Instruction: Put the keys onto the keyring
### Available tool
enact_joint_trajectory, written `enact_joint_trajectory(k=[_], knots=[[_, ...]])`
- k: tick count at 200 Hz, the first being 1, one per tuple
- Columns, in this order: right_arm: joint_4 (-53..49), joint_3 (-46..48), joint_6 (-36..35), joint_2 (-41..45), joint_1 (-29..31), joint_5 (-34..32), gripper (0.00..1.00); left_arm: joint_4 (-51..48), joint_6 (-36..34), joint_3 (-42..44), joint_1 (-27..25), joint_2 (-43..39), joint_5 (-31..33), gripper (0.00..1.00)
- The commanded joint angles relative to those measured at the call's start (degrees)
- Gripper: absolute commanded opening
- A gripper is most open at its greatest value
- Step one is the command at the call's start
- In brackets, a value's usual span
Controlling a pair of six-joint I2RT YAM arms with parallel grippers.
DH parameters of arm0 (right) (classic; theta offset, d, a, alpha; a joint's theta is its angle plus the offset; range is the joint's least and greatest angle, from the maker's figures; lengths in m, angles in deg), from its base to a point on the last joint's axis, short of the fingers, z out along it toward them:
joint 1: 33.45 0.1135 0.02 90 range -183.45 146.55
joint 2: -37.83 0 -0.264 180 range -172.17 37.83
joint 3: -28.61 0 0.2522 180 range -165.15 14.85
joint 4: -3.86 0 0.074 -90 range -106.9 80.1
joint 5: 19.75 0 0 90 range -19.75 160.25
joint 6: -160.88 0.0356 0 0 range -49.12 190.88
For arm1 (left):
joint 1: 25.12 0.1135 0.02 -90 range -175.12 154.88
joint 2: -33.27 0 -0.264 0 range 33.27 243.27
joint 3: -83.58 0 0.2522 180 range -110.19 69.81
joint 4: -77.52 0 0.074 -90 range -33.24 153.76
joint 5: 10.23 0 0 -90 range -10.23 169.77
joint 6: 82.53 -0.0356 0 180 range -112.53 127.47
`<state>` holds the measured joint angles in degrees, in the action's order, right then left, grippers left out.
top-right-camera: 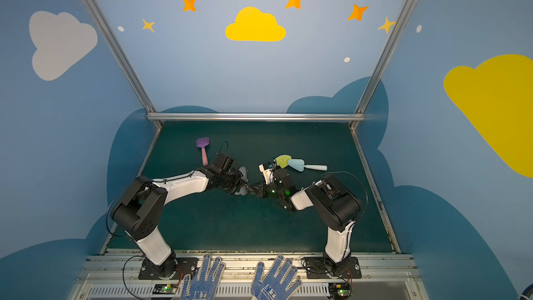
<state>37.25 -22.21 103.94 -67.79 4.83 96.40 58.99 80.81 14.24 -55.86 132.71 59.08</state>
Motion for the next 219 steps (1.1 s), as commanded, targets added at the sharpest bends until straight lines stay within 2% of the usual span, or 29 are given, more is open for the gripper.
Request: enact_joint_trajectory(k=[1, 76, 162, 189, 219], knots=[[2.0, -0.4, 0.4, -0.5, -0.7, -2.5, 0.00, 0.4, 0.0, 0.8, -0.6, -0.6, -4.3, 0.04], [4.0, 0.0, 0.6, 1.1, -1.2, -6.2, 0.00, 2.1, 0.1, 1.6, -0.7, -1.3, -6.6, 0.04], [15.7, 1.9, 8.2, 1.2, -1.3, -6.6, 0.00, 3.8, 0.9, 1.2, -1.7, -0.9, -7.2, 0.04], [22.4, 3.6, 10.3, 1.0, -1.3, -8.1, 0.00, 4.1, 1.4, 1.2, -2.0, -1.2, -7.0, 0.04], [20.3, 3.4, 9.1, 2.4, -1.1, -9.1, 0.00, 3.8, 1.6, 1.4, -2.0, -2.1, -6.3, 0.04]])
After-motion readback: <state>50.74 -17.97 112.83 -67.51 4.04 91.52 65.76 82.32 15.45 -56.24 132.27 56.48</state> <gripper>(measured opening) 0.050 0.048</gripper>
